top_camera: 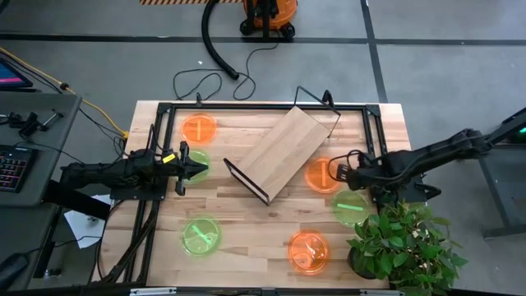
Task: Place and stack plates onto a shelf
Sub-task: Put the middle right orange plate on the shelf
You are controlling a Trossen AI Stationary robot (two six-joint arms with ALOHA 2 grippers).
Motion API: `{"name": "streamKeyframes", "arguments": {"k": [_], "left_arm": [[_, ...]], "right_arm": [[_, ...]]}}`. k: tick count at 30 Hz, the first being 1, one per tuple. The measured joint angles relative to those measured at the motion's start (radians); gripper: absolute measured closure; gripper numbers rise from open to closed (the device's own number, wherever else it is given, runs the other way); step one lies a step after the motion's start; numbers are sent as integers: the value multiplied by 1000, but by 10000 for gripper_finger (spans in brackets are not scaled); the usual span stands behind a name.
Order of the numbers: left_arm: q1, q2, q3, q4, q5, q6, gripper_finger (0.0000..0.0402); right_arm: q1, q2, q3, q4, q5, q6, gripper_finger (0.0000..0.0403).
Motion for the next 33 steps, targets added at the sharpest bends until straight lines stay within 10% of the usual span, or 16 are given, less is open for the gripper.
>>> {"name": "streamKeyframes", "arguments": {"k": [13,25,33], "left_arm": [[0,0,0,0,0,0,401],[0,0,0,0,0,0,401],[0,0,0,0,0,0,401]], "right_arm": [[-34,42,-94,188,69,-60,395],[-231,66,-234,299,64,-242,228],[-334,60,-346,476,47,-326,206]]}}
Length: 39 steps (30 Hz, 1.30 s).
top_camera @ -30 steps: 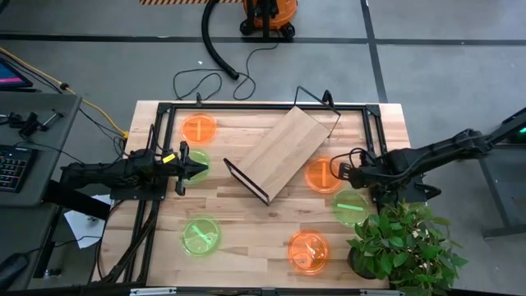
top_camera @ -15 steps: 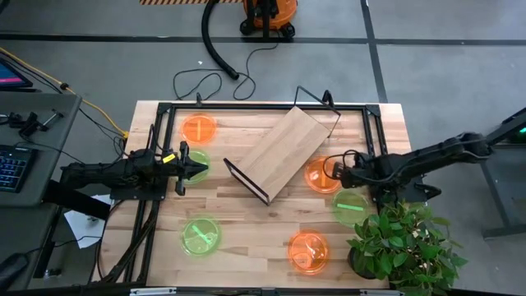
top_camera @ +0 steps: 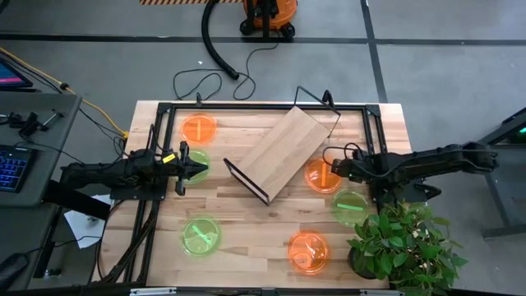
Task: Place and stack plates onto a shelf
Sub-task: Put the middle right orange plate on the shelf
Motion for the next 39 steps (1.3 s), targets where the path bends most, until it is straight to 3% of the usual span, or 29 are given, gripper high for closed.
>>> {"name": "streamKeyframes", "arguments": {"k": [8,11,16,22,24,35,39], "left_arm": [[0,0,0,0,0,0,401],[0,0,0,0,0,0,401],[0,0,0,0,0,0,401],[0,0,0,0,0,0,401],[0,0,0,0,0,0,401],[0,0,0,0,0,0,401],[0,0,0,0,0,0,401]], "right_arm": [[-10,2,-16,76,-17,-56,222],[-10,3,-17,65,-23,-55,267],[-10,5,-19,37,-27,-37,386],[-11,-53,-19,17,-116,-26,400],[-9,-101,-7,-18,-189,-47,401],[-9,-400,24,-90,-382,-185,403],[-9,-453,25,-144,-359,-158,403]]}}
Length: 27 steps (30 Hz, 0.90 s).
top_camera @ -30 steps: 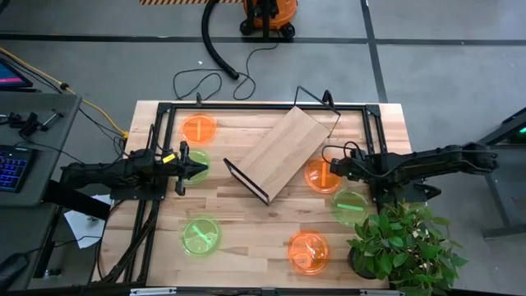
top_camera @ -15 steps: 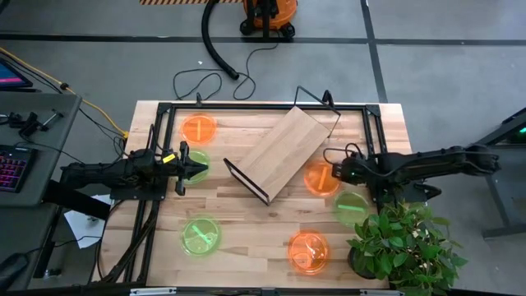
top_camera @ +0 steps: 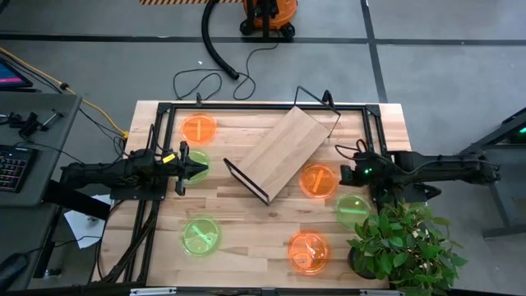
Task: Place and stack plates onto a shelf
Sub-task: Put the middle right orange plate on the shelf
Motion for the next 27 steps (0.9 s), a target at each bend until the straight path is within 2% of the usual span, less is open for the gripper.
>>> {"name": "streamKeyframes", "arguments": {"k": [5,8,15,18,22,27], "left_arm": [[0,0,0,0,0,0,401],[0,0,0,0,0,0,401],[0,0,0,0,0,0,401],[0,0,0,0,0,0,401],[0,0,0,0,0,0,401],[0,0,0,0,0,0,401]], "right_arm": [[0,16,0,12,200,54,400],[0,61,0,40,260,56,382],[-2,238,0,143,318,-17,278],[-8,310,1,164,336,-67,248],[-33,384,1,245,333,-181,239],[-70,467,2,365,267,-331,245]]}}
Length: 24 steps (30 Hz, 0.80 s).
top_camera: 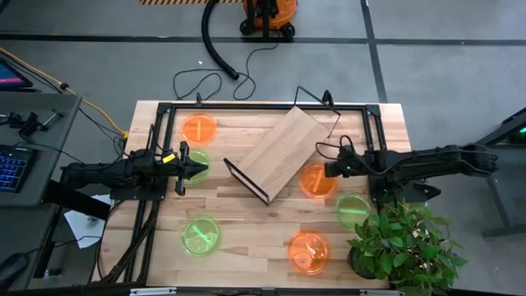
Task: Place and stack plates onto a shelf
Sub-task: Put the middle right orange plate on the shelf
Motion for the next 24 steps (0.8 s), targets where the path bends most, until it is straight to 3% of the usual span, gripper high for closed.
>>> {"name": "streamKeyframes", "arguments": {"k": [6,13,19,24], "left_arm": [[0,0,0,0,0,0,401],[0,0,0,0,0,0,401],[0,0,0,0,0,0,401],[0,0,0,0,0,0,401]], "right_arm": [[-28,45,0,6,-3,-102,249],[-37,-2,0,33,-11,-179,249],[-37,-68,0,-89,70,-140,249],[-37,-49,0,-152,110,-89,249]]}}
